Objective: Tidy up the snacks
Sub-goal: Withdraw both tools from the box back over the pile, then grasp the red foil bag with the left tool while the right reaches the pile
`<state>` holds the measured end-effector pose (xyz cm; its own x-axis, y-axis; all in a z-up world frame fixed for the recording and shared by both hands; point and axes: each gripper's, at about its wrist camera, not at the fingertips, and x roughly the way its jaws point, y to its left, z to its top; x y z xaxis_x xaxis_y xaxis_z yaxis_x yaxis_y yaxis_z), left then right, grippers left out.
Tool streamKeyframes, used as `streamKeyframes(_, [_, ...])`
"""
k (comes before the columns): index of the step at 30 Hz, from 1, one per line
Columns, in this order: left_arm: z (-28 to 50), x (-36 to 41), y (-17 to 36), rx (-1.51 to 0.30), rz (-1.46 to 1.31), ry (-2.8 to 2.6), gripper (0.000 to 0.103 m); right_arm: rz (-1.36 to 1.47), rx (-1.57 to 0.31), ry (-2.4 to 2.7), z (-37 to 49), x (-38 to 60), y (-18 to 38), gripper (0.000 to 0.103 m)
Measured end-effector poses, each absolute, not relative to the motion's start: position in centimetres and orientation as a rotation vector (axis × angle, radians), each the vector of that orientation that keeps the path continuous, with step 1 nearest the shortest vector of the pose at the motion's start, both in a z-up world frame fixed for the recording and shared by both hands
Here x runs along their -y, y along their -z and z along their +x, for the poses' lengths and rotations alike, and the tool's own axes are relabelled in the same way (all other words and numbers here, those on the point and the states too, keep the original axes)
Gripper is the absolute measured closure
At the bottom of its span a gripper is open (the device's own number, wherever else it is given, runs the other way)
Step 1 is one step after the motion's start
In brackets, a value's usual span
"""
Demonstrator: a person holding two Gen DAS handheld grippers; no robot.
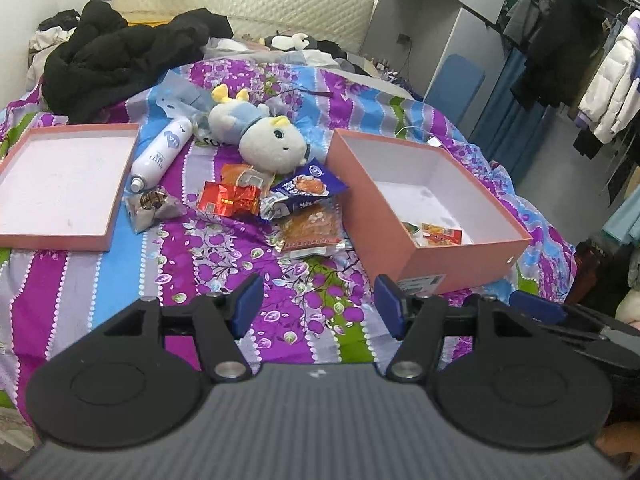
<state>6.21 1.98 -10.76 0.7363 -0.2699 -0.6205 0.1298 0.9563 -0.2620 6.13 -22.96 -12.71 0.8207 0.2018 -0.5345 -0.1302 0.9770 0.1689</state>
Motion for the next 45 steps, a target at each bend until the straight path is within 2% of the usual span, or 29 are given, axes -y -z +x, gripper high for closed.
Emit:
streamKeyframes(20, [14.0,-4.2,15.1,-0.748,-0.213,0.200,0.035,0.014,-0.586,-0.183,11.5,19.6,14.7,0.029])
streamKeyframes(28, [20.8,-5.7,17.9,-0.803,-0.151,0.253,0.030,-0.097,-0.516,-0.238,15.1,15.4,16.7,0.029])
streamKeyframes(35, [27.8,-7.6,20.8,-0.849,-0.184,0.246,0.020,-0.183,-0.544,-0.211,19.4,12.8,20.4,0.029])
streamKeyframes(45, [37.7,-7.8,25.4,-0.913,-0.173,0.219,0.017,-0.290,-0.587,-0.121,25.3,9.7,25.4,0.029])
